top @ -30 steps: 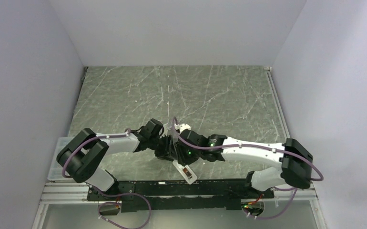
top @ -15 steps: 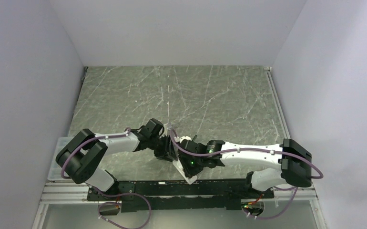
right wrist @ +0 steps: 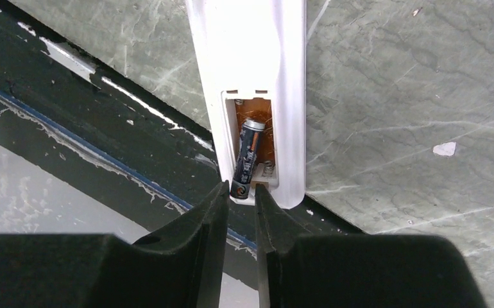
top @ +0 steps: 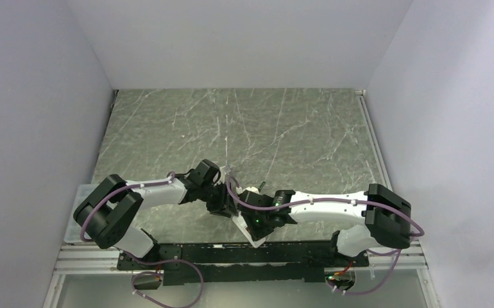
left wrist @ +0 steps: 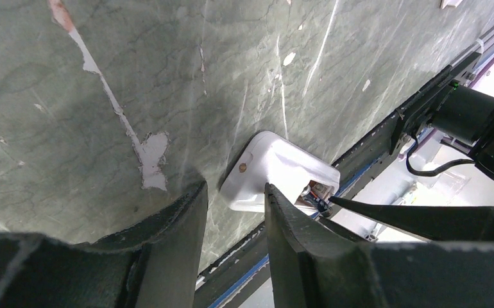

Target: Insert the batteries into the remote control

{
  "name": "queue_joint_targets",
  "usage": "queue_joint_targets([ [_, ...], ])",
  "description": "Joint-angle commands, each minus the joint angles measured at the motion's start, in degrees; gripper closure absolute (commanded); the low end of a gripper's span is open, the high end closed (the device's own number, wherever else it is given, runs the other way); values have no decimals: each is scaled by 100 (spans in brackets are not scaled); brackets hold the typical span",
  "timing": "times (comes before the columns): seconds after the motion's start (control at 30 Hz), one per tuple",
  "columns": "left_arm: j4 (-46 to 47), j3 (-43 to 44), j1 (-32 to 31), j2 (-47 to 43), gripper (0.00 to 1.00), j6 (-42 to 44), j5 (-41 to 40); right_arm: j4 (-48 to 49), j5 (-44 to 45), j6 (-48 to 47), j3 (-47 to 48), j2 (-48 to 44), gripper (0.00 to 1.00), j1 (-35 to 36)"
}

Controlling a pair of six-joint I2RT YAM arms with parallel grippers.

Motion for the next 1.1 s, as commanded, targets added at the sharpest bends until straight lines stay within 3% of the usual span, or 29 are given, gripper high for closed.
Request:
queue_joint_targets([
  [0.0, -29, -55, -20, -134, 56, 144, -74, 82, 26, 153, 39, 55, 77, 23],
  [0.2, -68, -77, -16, -189, 56, 162, -104, 116, -38, 134, 29, 153, 79, 32],
  [0.47, 32, -115, -15, -97, 56, 127, -80, 28, 139, 88, 126, -7, 89, 58],
  [1.07, 38, -124, -20, -75, 56, 94, -72, 98, 206, -381, 424, 230, 88, 63],
])
